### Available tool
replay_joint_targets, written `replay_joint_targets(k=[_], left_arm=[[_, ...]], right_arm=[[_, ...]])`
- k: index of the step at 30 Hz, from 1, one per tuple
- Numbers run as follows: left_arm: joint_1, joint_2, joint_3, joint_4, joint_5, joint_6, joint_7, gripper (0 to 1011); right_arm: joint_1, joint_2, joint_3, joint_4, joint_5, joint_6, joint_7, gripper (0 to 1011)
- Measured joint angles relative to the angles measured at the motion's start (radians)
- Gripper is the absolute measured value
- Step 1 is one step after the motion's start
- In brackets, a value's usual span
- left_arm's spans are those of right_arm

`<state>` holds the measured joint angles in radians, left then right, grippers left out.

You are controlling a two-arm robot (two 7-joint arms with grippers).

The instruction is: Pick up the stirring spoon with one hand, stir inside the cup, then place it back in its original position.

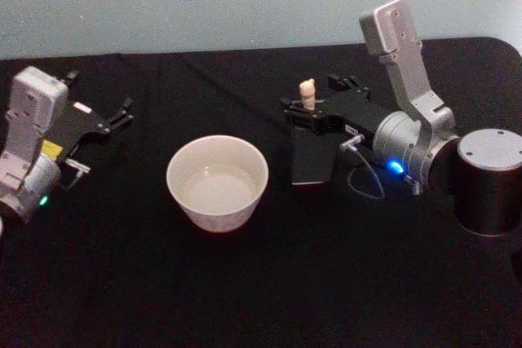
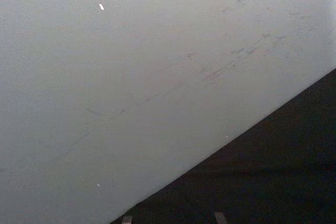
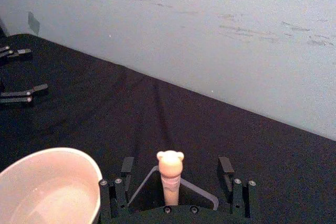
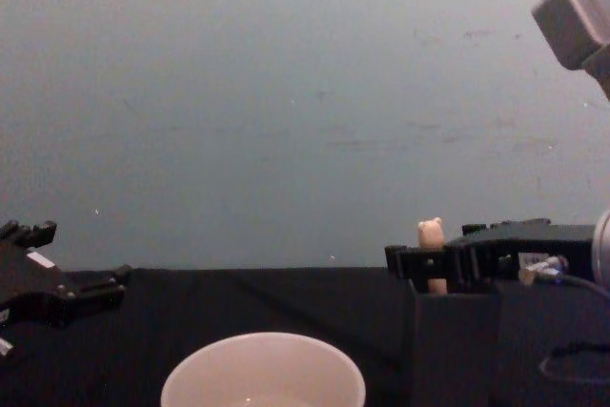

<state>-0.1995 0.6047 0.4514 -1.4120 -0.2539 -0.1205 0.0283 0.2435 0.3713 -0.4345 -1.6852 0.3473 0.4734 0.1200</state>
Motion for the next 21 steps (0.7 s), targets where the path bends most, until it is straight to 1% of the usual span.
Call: replay_joint_targets(k=[10, 21], left_arm=[[0.000, 0.000, 0.000, 0.000, 0.000, 0.000, 0.000, 1001], [0.000, 0.000, 0.000, 0.000, 0.000, 0.000, 0.000, 1001]], right_arm=[[-0.002, -0.023, 0.019, 0.008, -0.009, 0.004, 0.019, 1002], [-0.002, -0.024, 0.020, 0.008, -0.011, 0.004, 0.022, 1002]])
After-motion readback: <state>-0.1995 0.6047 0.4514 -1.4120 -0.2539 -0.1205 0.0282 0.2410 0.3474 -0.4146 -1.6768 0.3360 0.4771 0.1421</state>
